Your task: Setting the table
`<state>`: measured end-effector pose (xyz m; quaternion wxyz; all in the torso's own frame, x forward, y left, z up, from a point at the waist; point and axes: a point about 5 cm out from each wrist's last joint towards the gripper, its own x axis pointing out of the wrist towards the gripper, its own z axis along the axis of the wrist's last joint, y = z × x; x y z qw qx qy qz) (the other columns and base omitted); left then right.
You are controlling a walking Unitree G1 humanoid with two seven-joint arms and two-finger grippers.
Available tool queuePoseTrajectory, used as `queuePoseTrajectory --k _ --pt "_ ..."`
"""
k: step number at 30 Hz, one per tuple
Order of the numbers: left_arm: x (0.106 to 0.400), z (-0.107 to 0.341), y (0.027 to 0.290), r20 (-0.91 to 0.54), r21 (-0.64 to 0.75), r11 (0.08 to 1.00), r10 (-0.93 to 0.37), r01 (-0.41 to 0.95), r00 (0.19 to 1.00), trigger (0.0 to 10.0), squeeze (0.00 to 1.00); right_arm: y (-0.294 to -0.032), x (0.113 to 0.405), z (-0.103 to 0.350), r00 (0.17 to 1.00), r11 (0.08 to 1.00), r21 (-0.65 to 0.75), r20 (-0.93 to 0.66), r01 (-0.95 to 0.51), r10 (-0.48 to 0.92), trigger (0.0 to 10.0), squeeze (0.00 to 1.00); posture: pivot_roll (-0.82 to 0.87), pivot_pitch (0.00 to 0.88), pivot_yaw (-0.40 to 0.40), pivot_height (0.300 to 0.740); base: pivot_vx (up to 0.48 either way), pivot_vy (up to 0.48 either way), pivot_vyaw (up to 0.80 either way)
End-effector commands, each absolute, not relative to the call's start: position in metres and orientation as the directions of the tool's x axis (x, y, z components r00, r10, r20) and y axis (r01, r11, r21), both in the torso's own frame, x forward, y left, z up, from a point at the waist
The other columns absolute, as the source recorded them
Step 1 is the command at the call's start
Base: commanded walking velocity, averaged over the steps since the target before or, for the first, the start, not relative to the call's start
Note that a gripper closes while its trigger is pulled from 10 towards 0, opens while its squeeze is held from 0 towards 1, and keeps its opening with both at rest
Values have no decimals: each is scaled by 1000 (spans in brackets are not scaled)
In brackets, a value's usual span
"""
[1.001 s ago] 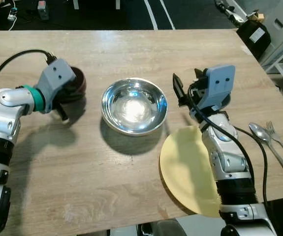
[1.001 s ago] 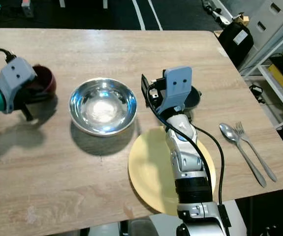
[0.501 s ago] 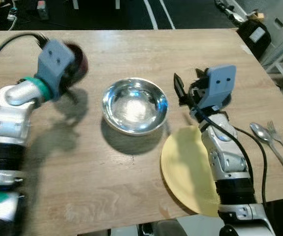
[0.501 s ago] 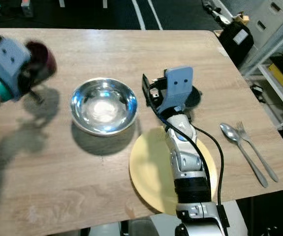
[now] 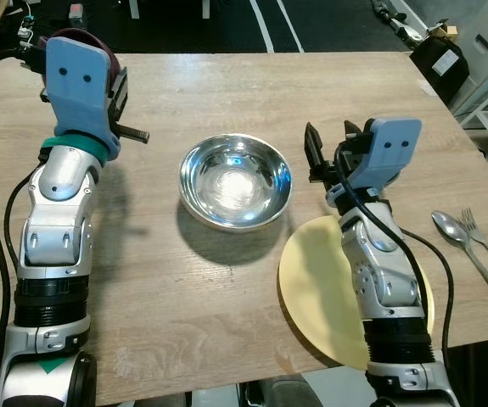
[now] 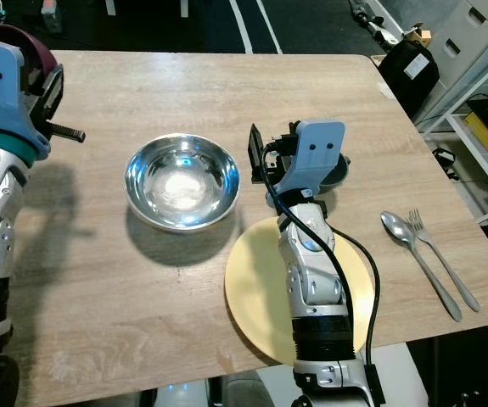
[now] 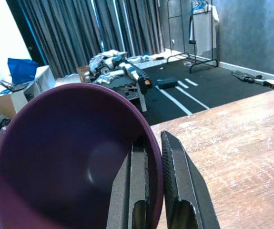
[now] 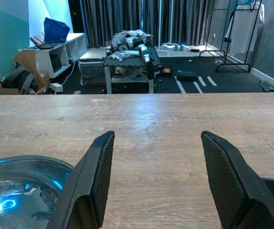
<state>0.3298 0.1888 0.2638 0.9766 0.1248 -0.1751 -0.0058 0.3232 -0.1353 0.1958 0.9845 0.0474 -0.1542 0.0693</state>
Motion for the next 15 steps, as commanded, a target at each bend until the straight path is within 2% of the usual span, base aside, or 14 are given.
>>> queuePoseTrajectory --k 1,15 --pt "327 266 186 349 255 966 -49 -45 936 10000 0 -140 323 197 942 988 76 317 -135 105 10000 0 111 73 1 740 -285 0 0" --pt "323 264 177 349 272 961 -47 -53 936 10000 0 -142 322 197 944 989 73 315 -128 99 10000 0 108 66 0 740 -343 0 0"
